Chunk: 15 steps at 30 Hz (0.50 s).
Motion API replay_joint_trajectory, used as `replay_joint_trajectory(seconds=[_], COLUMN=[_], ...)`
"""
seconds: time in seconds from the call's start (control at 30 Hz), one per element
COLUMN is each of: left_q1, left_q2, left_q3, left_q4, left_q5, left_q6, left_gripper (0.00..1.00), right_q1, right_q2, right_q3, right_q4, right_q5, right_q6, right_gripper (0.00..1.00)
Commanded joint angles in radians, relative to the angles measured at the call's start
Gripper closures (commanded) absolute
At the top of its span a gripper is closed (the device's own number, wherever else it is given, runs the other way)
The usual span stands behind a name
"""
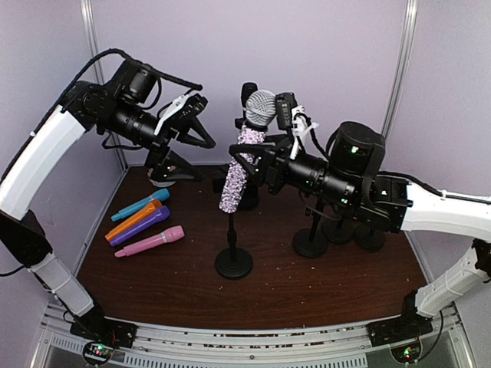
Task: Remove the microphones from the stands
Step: Pass from the right arm to the left
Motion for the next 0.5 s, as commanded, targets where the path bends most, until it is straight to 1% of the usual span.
replay_joint_trajectory(seconds=[0.0, 0.2, 0.27, 0.3, 0.4, 0.47], left_q1=[0.003, 0.004, 0.008, 0.013, 0.03, 0.045], left_q2=[-0.028, -0.036, -0.037, -0.039, -0.044, -0.045], left_q3=[-0.093, -0.114, -0.115, -0.113, -0.111, -0.108], left_q4=[0.07, 0.081, 0.083, 0.086, 0.099, 0.103], left_q5=[0.071, 0.08, 0.08, 0.082, 0.093, 0.098], left_q6=[-0.088, -0.105, -0.108, -0.112, -0.128, -0.132], left_gripper=[0.11, 0.21, 0.26, 0.3, 0.5, 0.69], right_q1=[0.026, 0.044, 0.046, 0.046, 0.047, 0.048], right_q2=[0.071, 0.171, 0.19, 0.197, 0.21, 0.215], right_q3=[0.138, 0.231, 0.248, 0.255, 0.266, 0.268], right_q4=[0.154, 0.177, 0.176, 0.175, 0.168, 0.164], right_q5=[0.0, -0.014, -0.021, -0.026, -0.035, -0.036], right_q6=[0.017, 0.026, 0.029, 0.029, 0.029, 0.028], right_gripper=[0.8, 0.81, 0.81, 0.81, 0.81, 0.79])
